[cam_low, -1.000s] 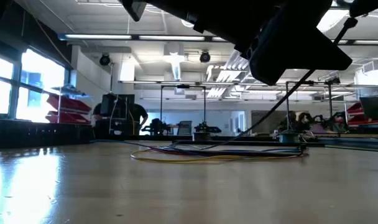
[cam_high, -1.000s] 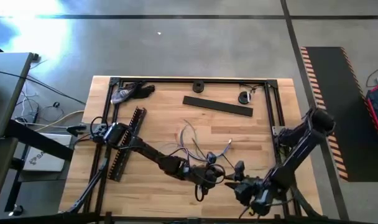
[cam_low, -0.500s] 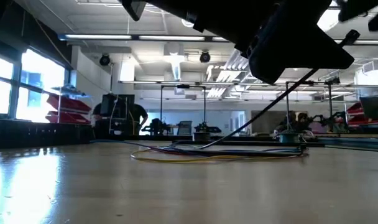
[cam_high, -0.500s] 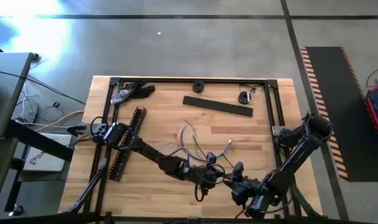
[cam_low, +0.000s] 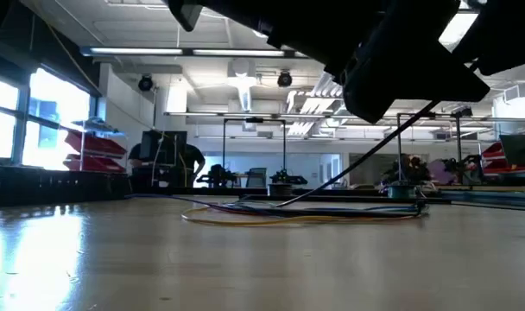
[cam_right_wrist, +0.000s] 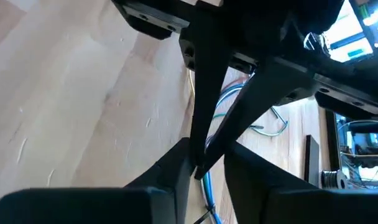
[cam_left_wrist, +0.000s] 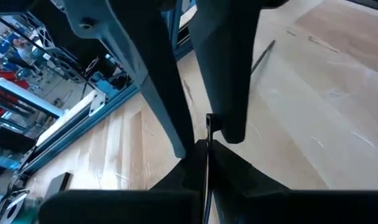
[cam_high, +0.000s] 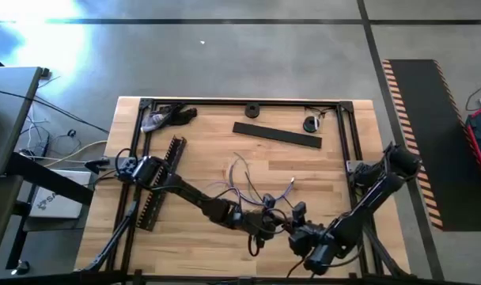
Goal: Ziptie cables
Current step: Insert the cable zip tie into the cable wires
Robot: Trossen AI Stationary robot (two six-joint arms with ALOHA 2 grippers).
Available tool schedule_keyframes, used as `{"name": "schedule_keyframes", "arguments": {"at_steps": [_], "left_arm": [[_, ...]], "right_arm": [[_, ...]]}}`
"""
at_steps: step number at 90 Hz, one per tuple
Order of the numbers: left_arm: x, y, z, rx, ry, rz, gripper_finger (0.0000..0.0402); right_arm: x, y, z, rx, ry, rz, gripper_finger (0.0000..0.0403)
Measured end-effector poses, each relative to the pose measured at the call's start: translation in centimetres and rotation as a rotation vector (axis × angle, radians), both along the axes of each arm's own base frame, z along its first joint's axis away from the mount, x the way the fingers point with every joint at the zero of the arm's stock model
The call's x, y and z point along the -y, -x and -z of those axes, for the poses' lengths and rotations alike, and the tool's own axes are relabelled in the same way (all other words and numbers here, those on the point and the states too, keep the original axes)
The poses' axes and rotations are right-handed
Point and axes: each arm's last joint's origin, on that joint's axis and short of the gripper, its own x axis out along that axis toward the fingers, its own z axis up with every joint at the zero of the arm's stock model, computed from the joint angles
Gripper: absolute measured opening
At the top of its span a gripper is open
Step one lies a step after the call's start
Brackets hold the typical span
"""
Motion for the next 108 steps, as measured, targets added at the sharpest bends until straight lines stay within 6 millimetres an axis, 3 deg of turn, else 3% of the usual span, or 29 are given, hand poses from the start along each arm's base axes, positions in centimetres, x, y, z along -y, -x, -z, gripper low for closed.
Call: {"name": "schedule_keyframes", "arguments": {"at_steps": [18,42,54,73,83,93,108], "left_arm": [[0.0,0.0,0.0,-0.001,0.002,-0.001,0.0],[-0.1,0.0,0.0,0.004,0.003,-0.014,0.0007],[-0.4,0.2,-0.8,-0.011,-0.003,-0.024,0.004],[0.9,2.9,-6.3,0.044,-0.058,-0.191,0.0099],[1.1,4.4,-7.8,0.001,-0.011,-0.235,0.0113],[-0.2,4.9,-7.7,-0.124,0.116,-0.225,0.0115],[-3.0,3.8,-5.3,-0.34,0.356,-0.157,0.0114]], "right_arm": [[0.1,0.2,0.1,-0.029,-0.045,0.024,0.0009],[-0.2,0.5,-1.0,-0.067,-0.083,0.06,0.0002],[-0.9,0.9,-2.9,-0.188,-0.158,0.057,0.0002],[-2.5,1.7,-6.0,-0.311,-0.281,0.008,0.0001],[-3.3,2.0,-8.3,-0.315,-0.328,-0.031,0.0001],[-4.0,2.2,-10.8,-0.328,-0.42,-0.055,0.0],[-4.9,2.7,-13.9,-0.317,-0.531,-0.084,0.0]]}}
